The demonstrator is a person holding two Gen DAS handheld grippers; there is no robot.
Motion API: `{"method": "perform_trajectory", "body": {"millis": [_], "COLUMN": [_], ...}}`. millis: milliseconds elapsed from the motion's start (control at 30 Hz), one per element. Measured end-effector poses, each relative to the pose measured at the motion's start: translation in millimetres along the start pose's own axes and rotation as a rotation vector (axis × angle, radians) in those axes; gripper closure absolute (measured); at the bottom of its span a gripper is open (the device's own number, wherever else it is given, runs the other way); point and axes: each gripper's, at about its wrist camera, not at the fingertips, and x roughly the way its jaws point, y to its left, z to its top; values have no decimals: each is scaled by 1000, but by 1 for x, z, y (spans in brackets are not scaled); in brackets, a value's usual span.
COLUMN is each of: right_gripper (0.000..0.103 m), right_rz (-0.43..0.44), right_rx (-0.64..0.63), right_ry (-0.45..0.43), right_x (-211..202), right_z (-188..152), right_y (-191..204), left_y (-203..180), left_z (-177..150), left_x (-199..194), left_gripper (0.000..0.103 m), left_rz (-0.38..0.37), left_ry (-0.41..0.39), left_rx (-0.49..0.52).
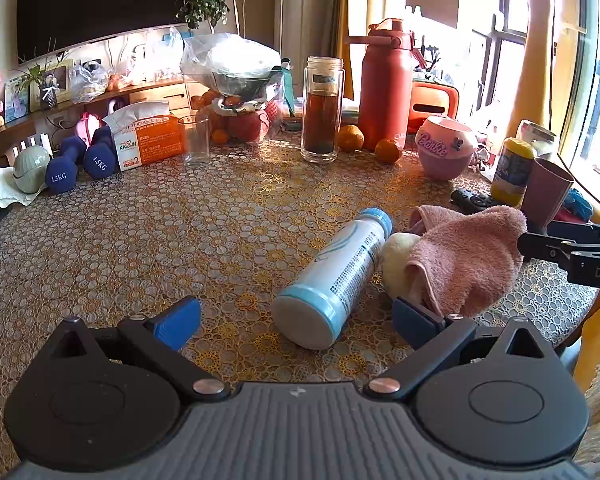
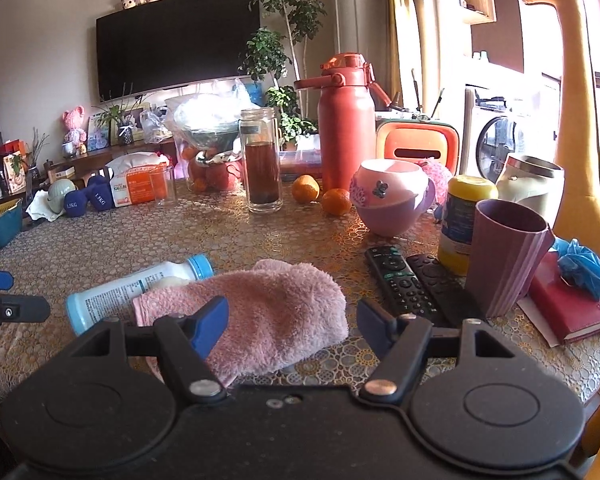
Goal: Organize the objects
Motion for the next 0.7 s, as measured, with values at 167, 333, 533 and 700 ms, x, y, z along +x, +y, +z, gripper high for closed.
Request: {"method": "perform_trajectory", "body": {"millis": [167, 333, 533, 700], "right_gripper": [32, 32, 32, 32], "right_rz": [130, 105, 162, 225], "right_rx": [-89, -161, -158, -108], "right_ry": [32, 65, 172, 203], "right_x": [16, 43, 83, 98], "right_z": [7, 11, 7, 9], "right_y": [-7, -12, -22, -27], "left_y": [3, 0, -5, -8], "left_z": [2, 4, 6, 5], "left_x": [15, 26, 44, 56], "left_gripper": [1, 1, 1, 1], "left_rz": [8, -2, -34, -51], "left_ry": [18, 30, 63, 86], "left_rx": [16, 55, 117, 156]}}
